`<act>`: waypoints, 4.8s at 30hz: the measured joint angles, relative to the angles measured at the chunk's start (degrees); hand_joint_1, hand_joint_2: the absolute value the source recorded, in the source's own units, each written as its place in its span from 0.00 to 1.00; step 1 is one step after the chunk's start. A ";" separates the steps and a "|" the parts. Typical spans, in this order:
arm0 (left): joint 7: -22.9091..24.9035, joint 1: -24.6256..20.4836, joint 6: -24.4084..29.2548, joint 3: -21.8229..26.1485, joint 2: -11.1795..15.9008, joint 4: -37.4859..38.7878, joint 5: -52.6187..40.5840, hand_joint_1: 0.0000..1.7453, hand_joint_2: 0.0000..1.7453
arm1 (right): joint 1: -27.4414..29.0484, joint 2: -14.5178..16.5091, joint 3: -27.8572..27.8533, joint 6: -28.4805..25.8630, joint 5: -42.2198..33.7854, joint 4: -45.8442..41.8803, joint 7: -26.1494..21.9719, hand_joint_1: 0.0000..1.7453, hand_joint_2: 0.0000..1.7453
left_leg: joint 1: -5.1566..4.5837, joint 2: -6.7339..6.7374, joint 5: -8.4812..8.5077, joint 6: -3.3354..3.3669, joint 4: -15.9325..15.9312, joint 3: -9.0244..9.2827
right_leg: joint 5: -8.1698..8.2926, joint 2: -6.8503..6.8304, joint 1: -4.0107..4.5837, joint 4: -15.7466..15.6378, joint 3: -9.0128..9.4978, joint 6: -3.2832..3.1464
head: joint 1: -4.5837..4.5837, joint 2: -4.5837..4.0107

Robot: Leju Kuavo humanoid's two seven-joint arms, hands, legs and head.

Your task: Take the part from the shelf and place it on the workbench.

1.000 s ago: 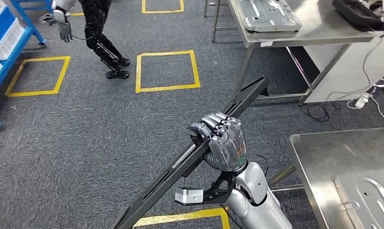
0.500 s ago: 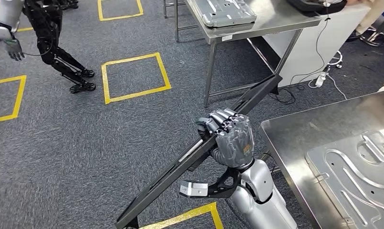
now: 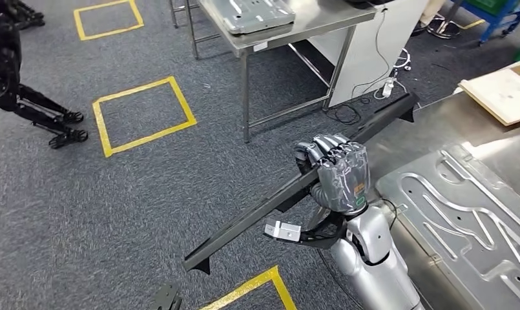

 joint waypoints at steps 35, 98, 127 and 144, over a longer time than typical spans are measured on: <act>-0.26 1.06 1.82 0.46 1.02 0.00 -0.55 0.00 0.00 | 2.68 -1.01 -8.66 0.02 -2.99 0.77 -4.11 1.00 1.00 | 0.58 -4.70 -4.75 -1.38 7.20 -2.29 | 0.80 2.56 -1.17 -0.30 -0.22 -1.04 | 0.34 0.00; -2.10 0.79 -3.96 -0.69 1.32 0.00 -3.89 0.00 0.00 | -3.97 -8.42 -18.18 3.09 -8.56 15.85 -4.97 1.00 1.00 | 0.26 -6.08 -5.93 -1.33 14.69 -7.99 | 0.22 2.90 -1.28 -0.36 0.41 -1.12 | 0.79 0.00; -3.10 0.50 -5.01 -1.66 0.85 0.00 -4.40 0.00 0.00 | -12.43 -9.75 -19.20 15.71 -27.16 22.90 1.16 1.00 1.00 | 0.14 -6.30 0.50 -1.05 2.50 -3.25 | -0.05 3.00 -1.78 0.24 0.13 -0.17 | 0.87 0.00; -3.16 0.48 -5.41 -1.66 1.09 0.00 -4.58 0.00 1.00 | -17.40 -12.22 -19.14 20.00 -31.62 28.58 2.03 0.00 1.00 | -0.03 -6.59 3.80 1.98 -1.41 -2.29 | -4.43 3.33 -1.20 7.20 -2.86 1.38 | 1.07 0.00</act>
